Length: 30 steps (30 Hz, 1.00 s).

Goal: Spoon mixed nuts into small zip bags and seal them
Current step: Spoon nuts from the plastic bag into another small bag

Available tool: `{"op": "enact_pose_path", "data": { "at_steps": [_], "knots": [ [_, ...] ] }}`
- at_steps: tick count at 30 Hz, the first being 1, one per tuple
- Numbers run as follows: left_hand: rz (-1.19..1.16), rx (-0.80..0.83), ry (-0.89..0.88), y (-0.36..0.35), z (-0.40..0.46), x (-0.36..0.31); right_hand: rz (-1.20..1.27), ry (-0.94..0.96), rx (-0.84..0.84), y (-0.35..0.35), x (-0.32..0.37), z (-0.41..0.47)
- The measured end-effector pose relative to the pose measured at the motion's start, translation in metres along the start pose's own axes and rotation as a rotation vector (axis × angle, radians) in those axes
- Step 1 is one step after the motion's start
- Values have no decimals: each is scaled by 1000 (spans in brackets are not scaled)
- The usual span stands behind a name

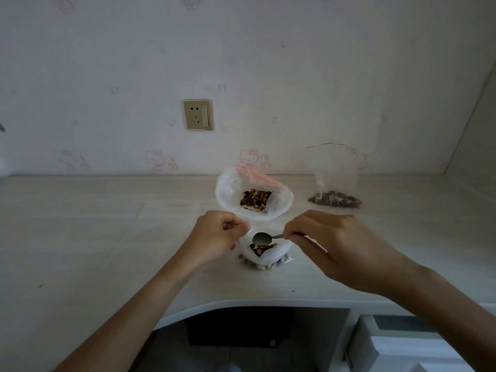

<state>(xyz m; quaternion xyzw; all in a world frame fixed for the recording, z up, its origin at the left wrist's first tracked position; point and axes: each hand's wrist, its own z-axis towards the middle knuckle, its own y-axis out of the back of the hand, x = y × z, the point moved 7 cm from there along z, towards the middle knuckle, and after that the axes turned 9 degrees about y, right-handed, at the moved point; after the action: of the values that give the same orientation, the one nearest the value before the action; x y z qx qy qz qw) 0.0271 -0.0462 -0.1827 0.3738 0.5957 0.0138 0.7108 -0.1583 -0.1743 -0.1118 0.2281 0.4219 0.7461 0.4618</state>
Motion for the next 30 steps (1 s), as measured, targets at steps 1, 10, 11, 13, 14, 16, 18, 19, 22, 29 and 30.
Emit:
{"op": "enact_pose_path", "data": {
  "at_steps": [1, 10, 11, 13, 14, 16, 18, 19, 22, 29, 30],
  "knots": [
    [22, -7, -4, 1, 0, 0, -28, 46, 4, 0, 4, 1],
    [-31, -18, 76, 11, 13, 21, 546, -441, -313, -19, -69, -13],
    [-69, -21, 96, 13, 17, 25, 612, -511, -363, -25, -79, -15],
    [-149, -58, 142, 20, 25, 35, 695, -638, -461, -36, -96, -18],
    [-167, -94, 169, 22, 30, 41, 721, -695, -503, -42, -103, -19],
    [-188, -170, 225, 25, 39, 51, 770, -786, -563, -54, -113, -18],
    [-211, -213, 244, 25, 47, 54, 808, -847, -588, -68, -119, -13],
    [-224, -214, 238, 23, 52, 52, 820, -870, -588, -74, -122, -10],
    [-264, -197, 211, 16, 65, 41, 837, -913, -555, -93, -124, 2],
    [-232, -278, 94, 1, 83, 30, 785, -915, -439, -121, -122, 20],
    [-228, -286, 66, 0, 83, 29, 784, -919, -433, -123, -123, 20]
  ]
}}
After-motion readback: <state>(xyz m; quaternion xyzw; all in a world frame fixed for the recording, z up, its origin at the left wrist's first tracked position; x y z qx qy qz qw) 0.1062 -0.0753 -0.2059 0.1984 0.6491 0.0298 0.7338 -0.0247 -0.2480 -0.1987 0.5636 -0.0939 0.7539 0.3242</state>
